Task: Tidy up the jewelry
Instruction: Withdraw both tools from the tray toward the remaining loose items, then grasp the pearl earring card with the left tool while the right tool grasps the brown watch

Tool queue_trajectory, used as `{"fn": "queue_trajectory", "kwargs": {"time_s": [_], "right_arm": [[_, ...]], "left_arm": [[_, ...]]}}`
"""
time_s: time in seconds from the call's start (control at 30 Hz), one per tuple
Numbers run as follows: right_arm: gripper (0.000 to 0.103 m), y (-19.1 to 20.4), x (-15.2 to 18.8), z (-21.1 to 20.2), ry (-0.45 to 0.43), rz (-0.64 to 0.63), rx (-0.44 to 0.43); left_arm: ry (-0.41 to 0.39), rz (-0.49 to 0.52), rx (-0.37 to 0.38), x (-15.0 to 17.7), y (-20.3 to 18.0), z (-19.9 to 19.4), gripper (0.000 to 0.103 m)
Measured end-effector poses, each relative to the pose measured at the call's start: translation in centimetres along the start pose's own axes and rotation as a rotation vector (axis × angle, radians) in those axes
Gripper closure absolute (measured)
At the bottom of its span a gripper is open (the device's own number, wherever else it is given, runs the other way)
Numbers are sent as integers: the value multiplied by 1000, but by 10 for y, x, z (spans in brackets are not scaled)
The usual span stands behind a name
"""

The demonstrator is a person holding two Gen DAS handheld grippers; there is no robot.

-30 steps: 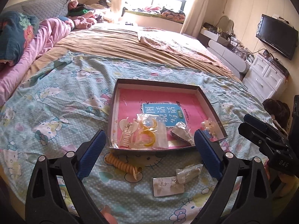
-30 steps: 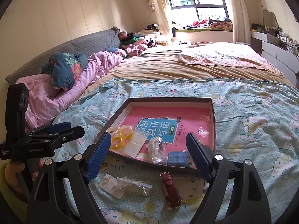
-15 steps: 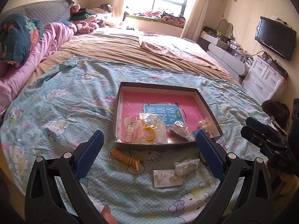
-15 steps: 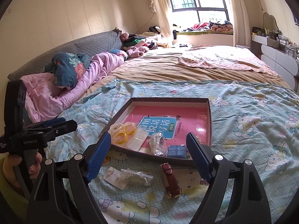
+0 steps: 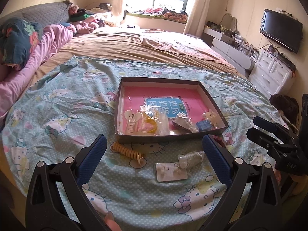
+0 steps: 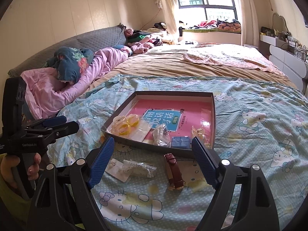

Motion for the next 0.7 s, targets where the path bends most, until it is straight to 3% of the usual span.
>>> {"fn": "queue_trajectory", "kwargs": {"time_s": [0.7], "right_arm": [[22,-15,40,11,99,4,40]], "left_arm": [[115,42,13,44,-15,23,10]]}}
Point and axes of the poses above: each gripper's, at about its wrist camera, not at the fingertips, and z roughly the way its jaws point, y to its left, x to its underside, the point moved 2 cm from there along z, roughly the way its jaws point, and after that the axes turned 14 degrees about -y, right-handed, at the moved point
